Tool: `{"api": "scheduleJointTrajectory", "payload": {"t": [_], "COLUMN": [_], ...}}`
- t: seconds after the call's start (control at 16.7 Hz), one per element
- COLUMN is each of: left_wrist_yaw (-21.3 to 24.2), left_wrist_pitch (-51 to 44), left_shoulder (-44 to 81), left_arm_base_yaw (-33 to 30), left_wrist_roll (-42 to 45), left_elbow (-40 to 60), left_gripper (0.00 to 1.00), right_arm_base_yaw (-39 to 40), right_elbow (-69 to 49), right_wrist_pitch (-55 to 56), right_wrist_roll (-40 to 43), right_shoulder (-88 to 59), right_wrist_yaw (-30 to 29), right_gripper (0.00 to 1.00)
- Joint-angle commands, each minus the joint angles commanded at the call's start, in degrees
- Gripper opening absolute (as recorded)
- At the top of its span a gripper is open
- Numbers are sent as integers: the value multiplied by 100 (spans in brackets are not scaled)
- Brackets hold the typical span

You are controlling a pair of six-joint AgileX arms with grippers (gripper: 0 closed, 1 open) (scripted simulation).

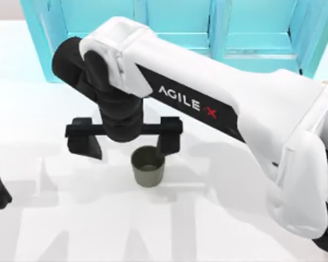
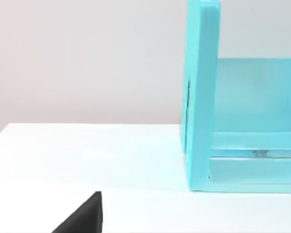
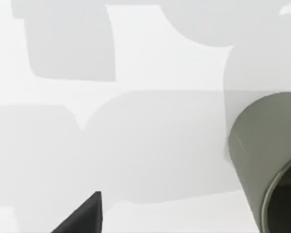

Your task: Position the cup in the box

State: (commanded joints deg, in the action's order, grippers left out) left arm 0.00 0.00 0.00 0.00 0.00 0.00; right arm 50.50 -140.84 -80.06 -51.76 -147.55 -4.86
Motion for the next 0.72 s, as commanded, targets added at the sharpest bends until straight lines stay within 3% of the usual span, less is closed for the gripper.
{"api": "scheduleJointTrajectory", "payload": {"t": [0.24, 0.6, 0.72], "left_wrist_yaw": [0, 0, 0], "left_wrist_pitch": [0, 0, 0], "left_shoulder": [0, 0, 0], "left_arm_base_yaw": [0, 0, 0], "left_wrist_roll": [0, 0, 0], "left_elbow": [0, 0, 0], "left_gripper": [100, 100, 100], "right_arm_base_yaw": [-9, -10, -10], "right_elbow": [1066, 1241, 1241], "right_wrist_pitch": [883, 1044, 1044], "right_wrist_roll": [12, 13, 13], "right_shoulder": [205, 234, 234], "right_wrist_yaw": [4, 4, 4], "right_gripper": [100, 100, 85]}}
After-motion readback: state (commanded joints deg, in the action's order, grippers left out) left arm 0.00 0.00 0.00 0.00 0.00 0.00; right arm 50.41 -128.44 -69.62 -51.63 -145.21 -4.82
